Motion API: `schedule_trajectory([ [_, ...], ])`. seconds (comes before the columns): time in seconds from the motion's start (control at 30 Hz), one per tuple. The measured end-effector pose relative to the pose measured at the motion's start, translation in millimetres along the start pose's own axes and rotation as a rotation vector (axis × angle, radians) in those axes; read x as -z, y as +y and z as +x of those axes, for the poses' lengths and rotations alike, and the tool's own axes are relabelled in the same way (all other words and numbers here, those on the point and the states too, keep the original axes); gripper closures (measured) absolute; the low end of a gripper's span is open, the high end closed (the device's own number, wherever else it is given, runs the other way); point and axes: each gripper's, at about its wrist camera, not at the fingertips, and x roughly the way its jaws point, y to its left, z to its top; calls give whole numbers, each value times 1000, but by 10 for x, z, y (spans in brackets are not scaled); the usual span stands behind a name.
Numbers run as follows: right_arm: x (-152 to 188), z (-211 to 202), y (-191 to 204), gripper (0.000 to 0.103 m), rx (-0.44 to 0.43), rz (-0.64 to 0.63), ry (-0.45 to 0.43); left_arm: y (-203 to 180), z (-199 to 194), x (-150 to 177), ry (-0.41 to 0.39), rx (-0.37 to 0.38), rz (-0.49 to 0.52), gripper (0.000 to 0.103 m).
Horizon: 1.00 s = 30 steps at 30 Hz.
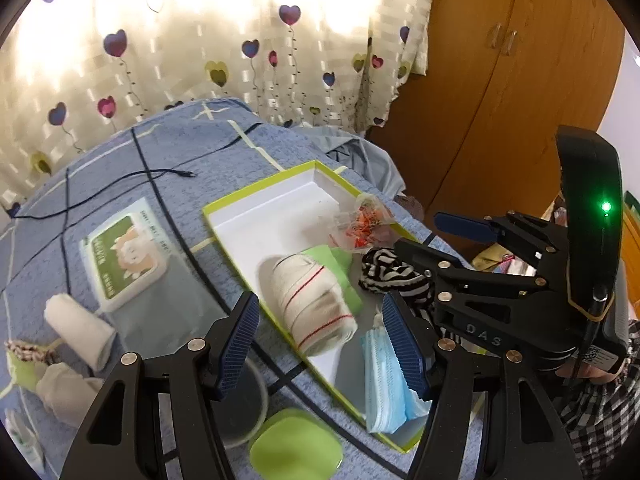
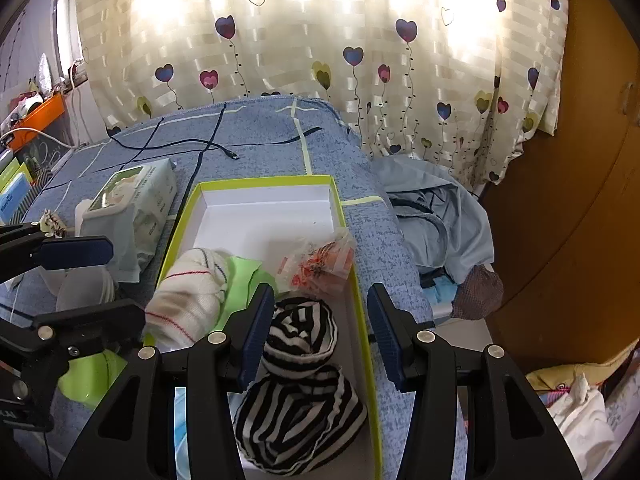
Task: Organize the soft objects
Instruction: 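Withdraw both tools from the box toward the remaining items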
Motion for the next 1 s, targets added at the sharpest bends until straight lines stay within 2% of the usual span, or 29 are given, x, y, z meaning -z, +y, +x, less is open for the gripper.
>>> schedule_trajectory([
  [0.43, 147, -276, 247, 53, -15, 13, -43, 65, -357, 249, -74, -74, -11, 39],
  [0.67, 218, -367, 392, 53, -14, 21, -60, 139, -480, 386, -88, -87, -31, 39],
  [1.0, 244, -611, 696, 53, -47, -2, -130, 321, -749, 634, -144, -146, -77, 39],
])
